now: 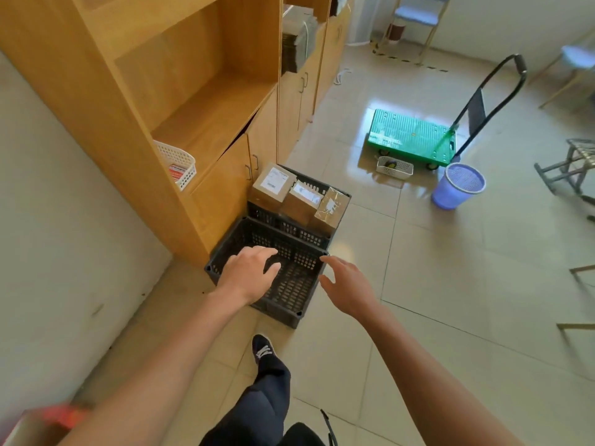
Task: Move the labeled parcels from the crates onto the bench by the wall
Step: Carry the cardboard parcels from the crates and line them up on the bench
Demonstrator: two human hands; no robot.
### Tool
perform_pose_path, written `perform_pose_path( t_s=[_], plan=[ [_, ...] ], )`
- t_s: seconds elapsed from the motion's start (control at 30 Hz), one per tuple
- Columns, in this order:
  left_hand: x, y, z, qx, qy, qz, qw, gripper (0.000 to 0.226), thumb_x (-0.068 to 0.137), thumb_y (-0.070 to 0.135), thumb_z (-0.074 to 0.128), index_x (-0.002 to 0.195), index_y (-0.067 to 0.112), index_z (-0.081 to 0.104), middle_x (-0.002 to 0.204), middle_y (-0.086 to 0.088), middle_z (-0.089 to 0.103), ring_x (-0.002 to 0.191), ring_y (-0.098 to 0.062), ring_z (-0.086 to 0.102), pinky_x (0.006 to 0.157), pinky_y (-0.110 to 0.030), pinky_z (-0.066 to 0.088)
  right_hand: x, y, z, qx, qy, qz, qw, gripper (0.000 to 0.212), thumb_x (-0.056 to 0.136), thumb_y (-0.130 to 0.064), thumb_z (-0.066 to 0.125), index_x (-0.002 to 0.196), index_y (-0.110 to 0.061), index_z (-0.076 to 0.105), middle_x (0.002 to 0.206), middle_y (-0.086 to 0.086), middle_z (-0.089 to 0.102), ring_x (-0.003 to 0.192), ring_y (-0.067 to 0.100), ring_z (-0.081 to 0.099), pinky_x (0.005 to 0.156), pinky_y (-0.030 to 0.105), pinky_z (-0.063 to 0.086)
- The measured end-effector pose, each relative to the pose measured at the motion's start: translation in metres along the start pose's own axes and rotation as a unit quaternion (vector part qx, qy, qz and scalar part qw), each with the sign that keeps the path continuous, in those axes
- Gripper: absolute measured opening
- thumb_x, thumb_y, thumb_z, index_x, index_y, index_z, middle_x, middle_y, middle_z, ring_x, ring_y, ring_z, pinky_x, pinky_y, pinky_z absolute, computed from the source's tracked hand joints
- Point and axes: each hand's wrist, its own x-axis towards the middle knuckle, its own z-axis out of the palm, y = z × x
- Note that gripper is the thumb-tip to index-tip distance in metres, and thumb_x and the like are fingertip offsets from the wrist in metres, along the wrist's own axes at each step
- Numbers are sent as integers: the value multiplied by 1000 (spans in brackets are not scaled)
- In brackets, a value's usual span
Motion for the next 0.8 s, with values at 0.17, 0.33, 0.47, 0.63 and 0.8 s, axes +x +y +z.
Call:
perform_pose_path(
  t_s=[0.17,0.33,0.47,0.63,0.8],
  plan=[
    [99,-8,-4,-60,-22,-20,998,44,103,44,49,143,26,53,146,5,54,134,-18,47,111,-44,42,88,6,-29,-3,-17,36,999,49,103,-35,54,150,-27,42,154,-4,47,139,20,46,111,39,41],
    [183,-6,-15,-103,-37,-52,993,43,102,44,51,142,29,53,146,4,55,135,-19,48,109,-45,44,160,18,-60,4,-19,57,998,52,103,-35,54,151,-26,40,155,-2,45,141,22,43,112,42,40],
    [234,-1,-9,-133,-56,-79,986,42,102,44,52,142,29,53,146,3,54,135,-20,48,108,-45,45,216,39,-76,-6,-43,51,998,52,103,-35,53,152,-25,39,155,-1,45,142,23,41,115,45,39],
    [301,7,17,-181,-60,-141,971,43,102,45,52,142,31,52,145,4,54,133,-20,50,106,-45,48,306,76,-84,-8,-86,24,996,49,102,-32,55,149,-26,43,150,-1,51,136,23,48,111,42,42],
    [383,22,65,-229,-44,-240,942,42,102,43,52,142,29,53,143,4,56,132,-20,50,107,-42,47,427,141,-82,-30,-165,-16,986,49,101,-35,54,149,-30,42,148,0,52,136,24,47,110,43,43]
  ],
)
